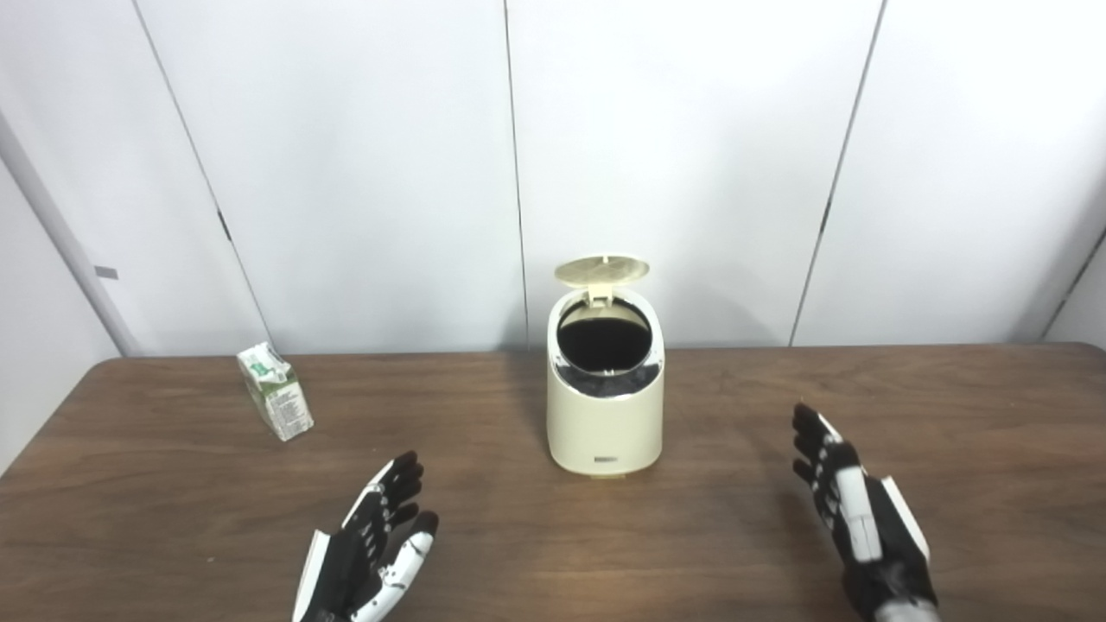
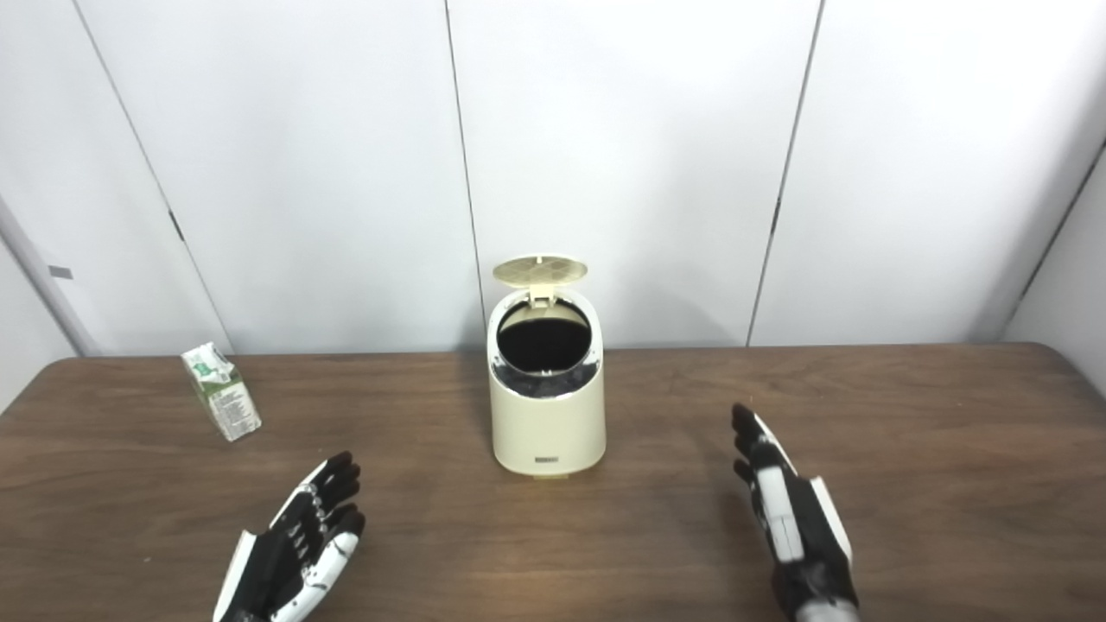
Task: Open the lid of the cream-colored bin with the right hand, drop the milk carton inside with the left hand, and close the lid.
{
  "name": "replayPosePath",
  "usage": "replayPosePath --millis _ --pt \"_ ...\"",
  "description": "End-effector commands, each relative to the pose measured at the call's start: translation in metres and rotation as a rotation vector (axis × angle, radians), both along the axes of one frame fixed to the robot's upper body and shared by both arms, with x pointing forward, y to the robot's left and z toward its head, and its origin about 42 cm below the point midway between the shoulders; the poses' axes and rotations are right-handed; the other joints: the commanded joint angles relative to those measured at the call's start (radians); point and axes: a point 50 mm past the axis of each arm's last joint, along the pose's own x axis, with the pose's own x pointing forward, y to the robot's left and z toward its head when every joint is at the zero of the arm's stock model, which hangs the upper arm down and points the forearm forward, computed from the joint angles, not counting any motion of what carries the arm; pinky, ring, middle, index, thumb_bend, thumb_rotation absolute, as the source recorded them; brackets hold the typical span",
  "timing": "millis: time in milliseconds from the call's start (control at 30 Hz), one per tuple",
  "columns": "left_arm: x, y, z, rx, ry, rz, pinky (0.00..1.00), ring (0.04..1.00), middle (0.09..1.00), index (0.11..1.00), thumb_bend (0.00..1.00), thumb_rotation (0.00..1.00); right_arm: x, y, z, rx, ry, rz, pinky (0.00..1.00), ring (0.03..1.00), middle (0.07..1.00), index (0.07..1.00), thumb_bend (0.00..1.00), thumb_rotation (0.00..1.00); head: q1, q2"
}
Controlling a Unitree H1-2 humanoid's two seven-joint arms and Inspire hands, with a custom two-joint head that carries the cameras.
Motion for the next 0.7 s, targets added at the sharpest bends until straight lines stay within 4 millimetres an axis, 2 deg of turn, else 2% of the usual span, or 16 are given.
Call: replayPosePath --millis 0,167,367,567,667 --pt "-0.011 0.006 -0.022 -0.004 0.083 0.019 0.85 0.882 0.883 0.915 0.40 0.48 0.000 -0.004 0.016 -0.025 -0.107 0.014 0.98 0.986 0.977 0.956 0.65 1.00 0.001 0.000" --pt "-0.012 0.005 -0.021 -0.013 0.087 0.018 0.84 0.883 0.888 0.918 0.40 0.47 -0.009 -0.013 0.009 -0.013 -0.107 0.010 1.00 1.000 0.990 0.970 0.62 1.00 0.026 0.002" --pt "-0.013 -0.002 -0.019 -0.010 0.084 0.023 0.83 0.879 0.889 0.920 0.41 0.47 -0.014 -0.021 0.003 -0.032 -0.115 0.003 1.00 0.996 0.976 0.963 0.64 1.00 0.088 0.004" --pt "-0.016 -0.008 -0.018 -0.026 0.070 0.061 0.89 0.877 0.880 0.913 0.49 0.36 -0.015 -0.032 -0.005 -0.100 -0.131 0.015 0.97 0.986 0.978 0.966 0.65 1.00 0.183 -0.003" --pt "-0.018 -0.010 -0.014 -0.029 0.050 0.071 0.86 0.882 0.886 0.924 0.53 0.33 -0.016 -0.035 -0.007 -0.070 -0.127 0.022 0.99 0.989 0.979 0.969 0.66 1.00 0.225 -0.008"
